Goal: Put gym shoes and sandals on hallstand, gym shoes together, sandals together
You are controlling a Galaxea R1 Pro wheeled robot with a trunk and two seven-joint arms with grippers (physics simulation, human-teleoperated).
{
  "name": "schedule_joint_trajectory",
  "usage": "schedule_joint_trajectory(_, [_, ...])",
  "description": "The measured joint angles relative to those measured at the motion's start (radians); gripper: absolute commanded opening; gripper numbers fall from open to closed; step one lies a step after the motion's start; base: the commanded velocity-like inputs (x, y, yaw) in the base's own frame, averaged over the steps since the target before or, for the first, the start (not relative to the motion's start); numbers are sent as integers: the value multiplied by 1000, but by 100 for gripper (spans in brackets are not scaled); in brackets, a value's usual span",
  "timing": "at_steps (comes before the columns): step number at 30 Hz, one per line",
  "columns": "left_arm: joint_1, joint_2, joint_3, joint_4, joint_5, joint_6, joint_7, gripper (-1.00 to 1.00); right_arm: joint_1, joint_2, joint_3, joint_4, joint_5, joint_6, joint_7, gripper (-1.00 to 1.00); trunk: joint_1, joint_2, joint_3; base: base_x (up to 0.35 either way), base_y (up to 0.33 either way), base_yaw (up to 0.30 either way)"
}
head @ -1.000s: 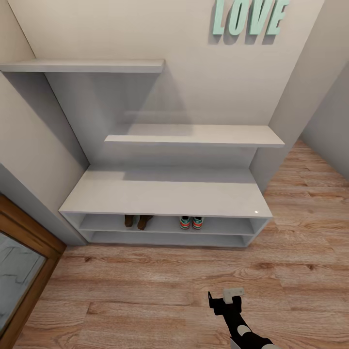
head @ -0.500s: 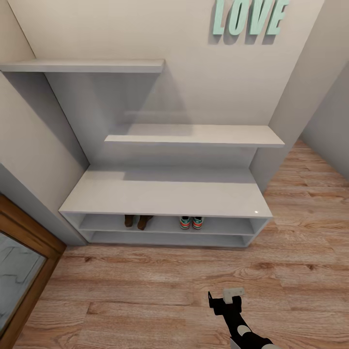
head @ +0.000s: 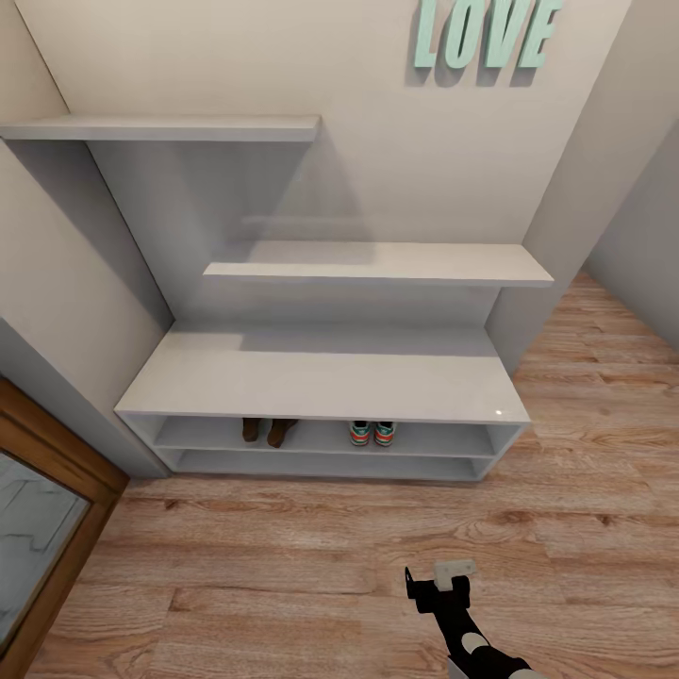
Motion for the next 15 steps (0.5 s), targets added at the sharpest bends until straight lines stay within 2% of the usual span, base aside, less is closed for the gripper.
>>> schedule_joint_trajectory(15, [0,0,0,0,0,0,0,100,0,0,0,0,0,0,0,100,0,0,0,0,0,0])
